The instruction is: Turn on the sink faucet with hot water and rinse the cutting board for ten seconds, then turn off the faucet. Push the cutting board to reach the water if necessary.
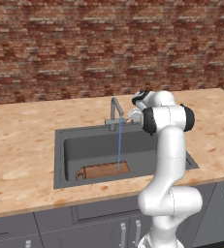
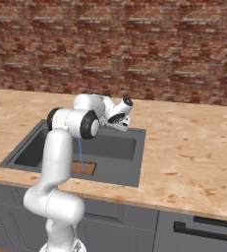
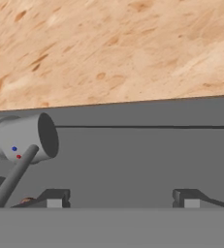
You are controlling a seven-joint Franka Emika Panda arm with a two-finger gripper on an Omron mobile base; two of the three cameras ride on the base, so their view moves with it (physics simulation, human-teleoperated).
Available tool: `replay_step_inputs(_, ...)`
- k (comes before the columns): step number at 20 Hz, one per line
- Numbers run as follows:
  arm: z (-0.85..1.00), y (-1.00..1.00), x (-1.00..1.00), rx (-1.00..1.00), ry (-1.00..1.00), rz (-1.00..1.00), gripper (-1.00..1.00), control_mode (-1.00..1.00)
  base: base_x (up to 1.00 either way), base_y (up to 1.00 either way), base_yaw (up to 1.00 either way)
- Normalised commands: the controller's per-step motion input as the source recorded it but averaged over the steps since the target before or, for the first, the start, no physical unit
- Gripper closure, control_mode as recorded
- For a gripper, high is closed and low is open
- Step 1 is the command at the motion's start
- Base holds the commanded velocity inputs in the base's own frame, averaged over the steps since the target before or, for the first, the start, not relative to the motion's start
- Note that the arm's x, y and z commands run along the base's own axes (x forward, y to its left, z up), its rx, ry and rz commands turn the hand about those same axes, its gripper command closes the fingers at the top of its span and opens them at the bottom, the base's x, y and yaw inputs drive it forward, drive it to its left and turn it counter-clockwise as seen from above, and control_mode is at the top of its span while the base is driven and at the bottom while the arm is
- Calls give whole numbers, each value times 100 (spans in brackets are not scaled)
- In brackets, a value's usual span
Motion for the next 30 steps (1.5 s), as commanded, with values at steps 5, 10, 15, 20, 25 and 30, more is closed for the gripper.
replay_step_inputs(5, 0, 33, 0, 0, 0, 0, -100, -100, 0, 0, 0)
replay_step_inputs(10, 0, 43, 0, 0, 0, 0, -100, -100, 0, 0, 0)
replay_step_inputs(15, 0, 47, 0, -1, 0, 0, -100, -100, 0, 0, 0)
replay_step_inputs(20, 0, 49, 0, -1, 0, 0, -100, -100, 0, 0, 0)
replay_step_inputs(25, 0, 54, 0, -2, 0, 0, -100, -100, 0, 0, 0)
replay_step_inputs(30, 0, 59, 0, -3, 0, 0, -100, -100, 0, 0, 0)
